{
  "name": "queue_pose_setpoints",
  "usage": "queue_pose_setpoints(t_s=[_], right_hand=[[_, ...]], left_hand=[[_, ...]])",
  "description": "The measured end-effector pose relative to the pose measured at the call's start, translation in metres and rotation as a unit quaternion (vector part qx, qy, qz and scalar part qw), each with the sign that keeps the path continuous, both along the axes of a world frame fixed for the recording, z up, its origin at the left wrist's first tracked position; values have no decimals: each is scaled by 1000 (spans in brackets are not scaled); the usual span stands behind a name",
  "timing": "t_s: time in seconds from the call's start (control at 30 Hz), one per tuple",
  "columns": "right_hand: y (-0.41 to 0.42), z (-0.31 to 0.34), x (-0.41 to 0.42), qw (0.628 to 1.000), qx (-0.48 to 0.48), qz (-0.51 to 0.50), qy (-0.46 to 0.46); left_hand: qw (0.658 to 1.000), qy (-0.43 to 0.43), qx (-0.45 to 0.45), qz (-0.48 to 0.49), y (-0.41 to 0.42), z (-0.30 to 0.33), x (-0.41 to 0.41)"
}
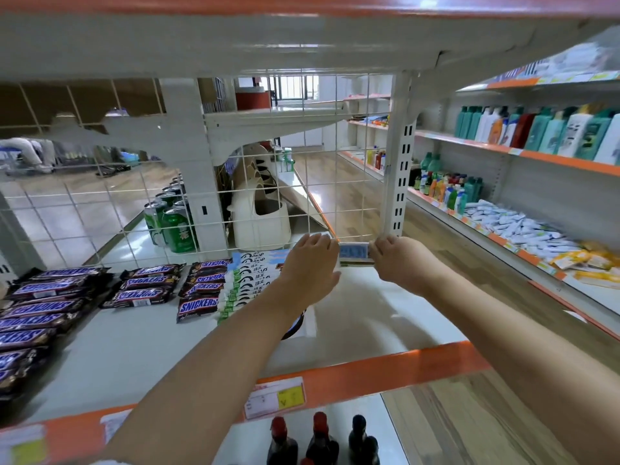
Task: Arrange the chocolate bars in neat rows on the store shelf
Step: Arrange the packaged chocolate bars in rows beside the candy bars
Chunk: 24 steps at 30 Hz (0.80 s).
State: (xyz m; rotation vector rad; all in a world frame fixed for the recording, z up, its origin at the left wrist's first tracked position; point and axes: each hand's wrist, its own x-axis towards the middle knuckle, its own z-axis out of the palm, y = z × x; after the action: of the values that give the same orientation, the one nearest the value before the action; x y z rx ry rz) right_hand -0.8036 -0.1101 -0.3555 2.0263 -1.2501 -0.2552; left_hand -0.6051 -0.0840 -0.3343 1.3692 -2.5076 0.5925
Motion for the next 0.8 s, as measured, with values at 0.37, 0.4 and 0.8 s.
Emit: queue_pose_setpoints(t_s=[0.37, 0.4, 0.8], right_hand=[[85, 27, 59, 985, -128, 113, -39], [90, 30, 64, 982, -134, 124, -51], [125, 40, 111, 974, -124, 180, -56]], left_hand=[[1000, 10, 8, 25, 72, 12, 44], [1000, 13, 10, 23, 77, 13, 47], [994, 30, -95, -31, 104, 14, 84]])
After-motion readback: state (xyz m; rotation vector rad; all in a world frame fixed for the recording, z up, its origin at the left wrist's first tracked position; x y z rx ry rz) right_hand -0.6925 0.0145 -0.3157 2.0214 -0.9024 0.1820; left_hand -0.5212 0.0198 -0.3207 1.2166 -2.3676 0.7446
